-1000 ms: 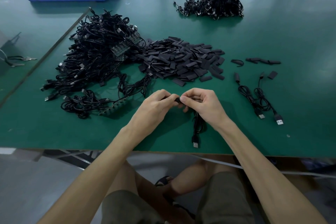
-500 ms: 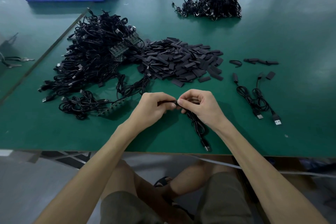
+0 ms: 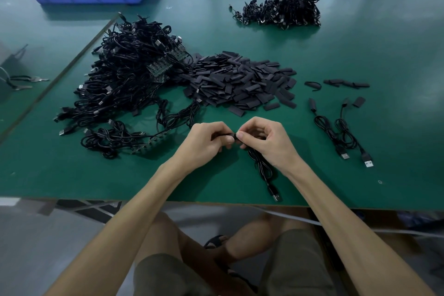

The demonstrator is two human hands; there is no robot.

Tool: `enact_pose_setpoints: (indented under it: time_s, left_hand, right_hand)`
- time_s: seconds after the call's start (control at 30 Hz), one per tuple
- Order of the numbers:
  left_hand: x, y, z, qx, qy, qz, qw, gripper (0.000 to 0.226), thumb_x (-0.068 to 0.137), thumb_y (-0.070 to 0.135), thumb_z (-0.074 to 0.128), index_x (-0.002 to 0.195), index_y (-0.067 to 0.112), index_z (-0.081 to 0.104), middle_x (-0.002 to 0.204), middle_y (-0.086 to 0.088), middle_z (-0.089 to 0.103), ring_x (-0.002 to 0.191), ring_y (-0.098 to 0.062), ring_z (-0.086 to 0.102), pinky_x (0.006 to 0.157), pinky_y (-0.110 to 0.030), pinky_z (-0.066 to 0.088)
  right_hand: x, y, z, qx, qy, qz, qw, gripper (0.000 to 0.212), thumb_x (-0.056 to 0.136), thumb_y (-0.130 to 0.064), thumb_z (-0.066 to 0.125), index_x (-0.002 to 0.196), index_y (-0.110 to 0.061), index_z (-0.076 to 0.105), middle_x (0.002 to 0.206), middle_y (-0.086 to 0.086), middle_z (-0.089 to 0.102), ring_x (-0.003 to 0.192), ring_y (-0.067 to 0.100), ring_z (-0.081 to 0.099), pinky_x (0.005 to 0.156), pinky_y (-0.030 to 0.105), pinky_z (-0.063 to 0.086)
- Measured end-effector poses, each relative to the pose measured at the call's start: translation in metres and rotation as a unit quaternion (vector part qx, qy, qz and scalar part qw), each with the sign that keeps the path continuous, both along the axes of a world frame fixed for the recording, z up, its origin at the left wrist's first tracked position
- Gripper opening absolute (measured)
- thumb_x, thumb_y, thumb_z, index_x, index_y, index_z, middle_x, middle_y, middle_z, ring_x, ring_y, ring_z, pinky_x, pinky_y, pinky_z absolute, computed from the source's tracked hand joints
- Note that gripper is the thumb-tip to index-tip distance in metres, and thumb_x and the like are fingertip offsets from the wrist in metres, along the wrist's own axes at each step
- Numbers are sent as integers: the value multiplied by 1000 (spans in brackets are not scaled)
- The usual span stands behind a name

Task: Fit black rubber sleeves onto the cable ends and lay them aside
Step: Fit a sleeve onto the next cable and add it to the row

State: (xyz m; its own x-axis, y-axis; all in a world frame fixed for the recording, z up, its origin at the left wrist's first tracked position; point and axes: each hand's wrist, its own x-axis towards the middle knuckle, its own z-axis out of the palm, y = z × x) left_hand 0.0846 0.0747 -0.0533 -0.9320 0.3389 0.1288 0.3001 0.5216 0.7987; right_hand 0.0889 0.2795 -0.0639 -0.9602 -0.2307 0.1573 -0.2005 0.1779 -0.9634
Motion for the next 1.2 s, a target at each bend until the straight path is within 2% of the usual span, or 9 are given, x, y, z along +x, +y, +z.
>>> enact_pose_setpoints:
  time_s: [0.13,0.27,0.43,0.53,0.67,0.8,0.97,1.07,1.2]
  left_hand:
    - [2,1,-1,-24,14,-16,999,24,99,10,61,85,29,66,67,13,65,62,-5,57,61,-27,47]
    - [1,2,-1,-46,12,-27,999,21,100,8,57,87,22,65,69,9,63,66,-7,57,61,-22,44]
    - [2,6,-1,-102,23,-30,994,21,102,10,53,85,23,56,72,11,61,70,-7,57,65,-29,44]
    - [3,5,-1,-94,29,-25,995,20,98,5,57,85,19,54,76,9,61,73,-9,58,66,-31,46]
    - [8,6,0,-96,104,10,990,22,97,7,63,85,17,47,83,10,52,79,-15,52,70,-34,45]
    - [13,9,2,-100,178,34,978,15,98,12,62,88,12,50,91,3,55,83,-19,54,72,-35,47]
    - [13,6,3,-98,201,48,973,7,97,2,58,95,9,59,95,4,55,85,-15,53,74,-35,49]
    - [13,6,0,-102,215,32,971,3,98,10,62,99,10,65,96,5,55,84,-8,50,75,-28,47]
    - [8,0,-1,-45,161,9,986,15,98,17,67,111,16,73,100,9,63,88,-4,59,79,-14,44]
  right_hand:
    - [0,-1,-1,5,9,2,1000,5,92,-14,77,90,-13,74,82,4,76,71,21,74,71,26,58]
    - [0,-1,-1,4,12,6,1000,4,93,-12,77,90,-13,74,83,4,76,72,21,74,71,26,58]
    - [0,-2,1,12,9,5,1000,4,93,-11,76,91,-9,74,84,7,76,73,24,72,74,34,60]
    - [1,-2,2,21,7,7,1000,5,93,-11,77,92,-8,74,84,7,75,73,22,70,76,37,57]
    - [1,-4,2,40,19,-24,999,8,94,-20,76,93,-13,73,83,-6,73,78,13,67,76,28,54]
    - [2,-4,3,60,22,-33,997,16,97,-33,71,94,-18,73,85,-12,73,82,4,66,78,22,51]
    - [3,-5,5,58,1,-16,998,23,100,-36,67,91,-18,77,85,-3,78,84,24,73,87,48,57]
    - [2,-4,4,47,-9,-11,999,17,100,-29,69,93,-16,77,84,0,79,85,22,75,91,49,57]
    - [1,-2,3,38,-14,-15,999,17,99,-28,70,92,-14,75,81,2,78,85,26,73,92,51,56]
